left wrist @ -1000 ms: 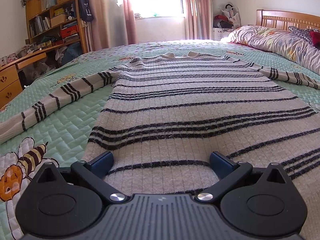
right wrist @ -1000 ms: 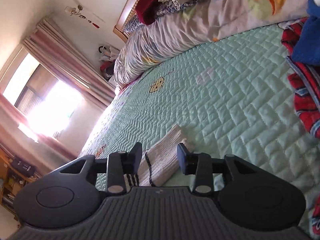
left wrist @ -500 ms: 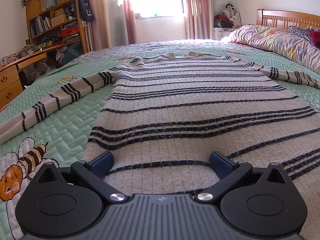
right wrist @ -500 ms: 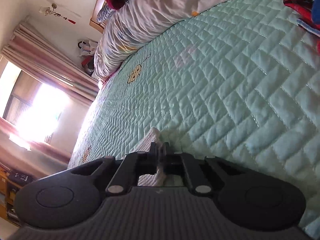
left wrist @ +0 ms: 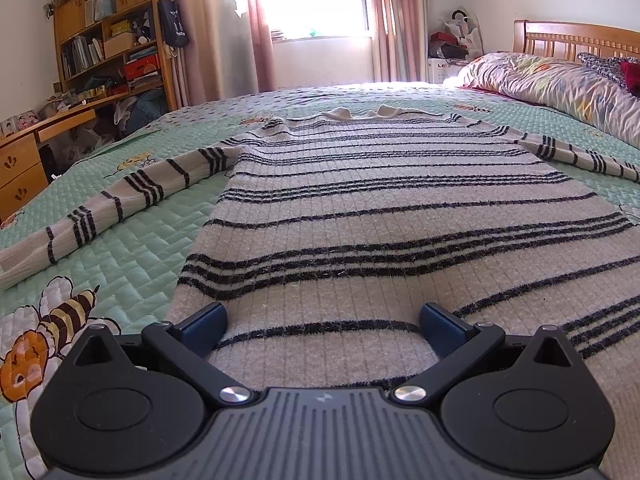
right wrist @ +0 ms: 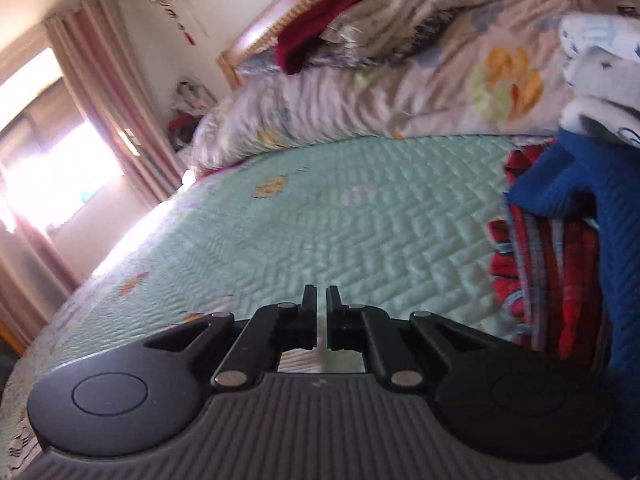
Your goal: Fold clothes
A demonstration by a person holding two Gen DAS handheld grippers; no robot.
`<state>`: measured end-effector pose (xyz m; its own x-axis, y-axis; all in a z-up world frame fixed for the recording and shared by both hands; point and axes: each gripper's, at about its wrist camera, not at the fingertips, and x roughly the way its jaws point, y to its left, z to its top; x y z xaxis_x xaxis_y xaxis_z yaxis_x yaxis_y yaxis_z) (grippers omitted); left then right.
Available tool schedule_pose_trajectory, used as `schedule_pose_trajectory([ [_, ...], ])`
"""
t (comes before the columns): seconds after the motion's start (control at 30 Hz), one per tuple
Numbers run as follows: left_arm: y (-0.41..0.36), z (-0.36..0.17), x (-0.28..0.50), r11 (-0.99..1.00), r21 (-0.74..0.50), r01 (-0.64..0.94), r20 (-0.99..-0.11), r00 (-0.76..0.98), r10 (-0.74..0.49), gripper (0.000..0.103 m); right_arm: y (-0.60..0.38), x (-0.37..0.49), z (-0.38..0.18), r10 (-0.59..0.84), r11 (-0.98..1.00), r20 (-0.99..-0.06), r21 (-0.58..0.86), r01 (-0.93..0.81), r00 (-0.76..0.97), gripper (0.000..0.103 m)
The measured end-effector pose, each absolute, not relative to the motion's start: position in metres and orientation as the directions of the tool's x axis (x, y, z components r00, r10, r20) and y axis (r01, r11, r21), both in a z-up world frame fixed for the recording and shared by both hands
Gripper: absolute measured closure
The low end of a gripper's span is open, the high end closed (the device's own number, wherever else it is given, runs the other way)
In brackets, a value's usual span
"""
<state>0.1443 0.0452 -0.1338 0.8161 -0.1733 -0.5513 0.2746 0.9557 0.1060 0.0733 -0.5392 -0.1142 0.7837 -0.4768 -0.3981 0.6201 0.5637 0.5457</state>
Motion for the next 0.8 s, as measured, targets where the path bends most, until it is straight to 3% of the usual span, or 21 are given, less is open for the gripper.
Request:
schedule_pose_trajectory([
  [0.03, 0.045, -0.134, 0.144, 0.956, 0.105, 0.275, -0.552, 0.816, -0.174, 0.0, -0.535, 0.078, -0.114, -0.423, 0.582, -0.383, 0.58, 0.57, 0.821, 0.076],
  [0.07, 0.046, -0.134, 0.145, 0.956, 0.103, 0.275, -0.552, 0.815, -0.175, 0.0, -0.533, 0.083, -0.117, -0.396, 0.579, -0.388, 0.597, 0.555, 0.832, 0.074],
  [0.2, 0.045, -0.134, 0.144, 0.956, 0.107, 0.274, -0.55, 0.817, -0.172, 0.0, -0.523, 0.094, -0.137, -0.378, 0.498, -0.471, 0.622, 0.604, 0.797, 0.074],
  [0.33, 0.046, -0.134, 0.143, 0.956, 0.107, 0.274, -0.547, 0.819, -0.173, 0.0, -0.482, 0.076, -0.14, -0.332, 0.51, -0.409, 0.68, 0.527, 0.85, 0.073],
  [0.43, 0.047, -0.132, 0.143, 0.957, 0.104, 0.271, -0.544, 0.821, -0.173, 0.0, -0.437, 0.083, -0.141, -0.181, 0.589, -0.363, 0.704, 0.397, 0.914, 0.067],
  [0.53, 0.05, -0.118, 0.137, 0.963, 0.091, 0.254, -0.529, 0.832, -0.169, 0.001, -0.407, 0.099, -0.15, -0.057, 0.656, -0.381, 0.682, 0.323, 0.923, 0.063],
  [0.63, 0.075, -0.09, 0.128, 0.972, 0.012, 0.233, -0.462, 0.864, -0.202, 0.001, -0.399, 0.106, -0.154, -0.05, 0.703, -0.402, 0.636, 0.318, 0.914, 0.063],
  [0.8, 0.182, -0.058, 0.15, 0.979, -0.197, -0.042, -0.419, 0.907, -0.046, 0.001, -0.403, 0.106, -0.159, -0.046, 0.686, -0.394, 0.656, 0.316, 0.918, 0.064],
])
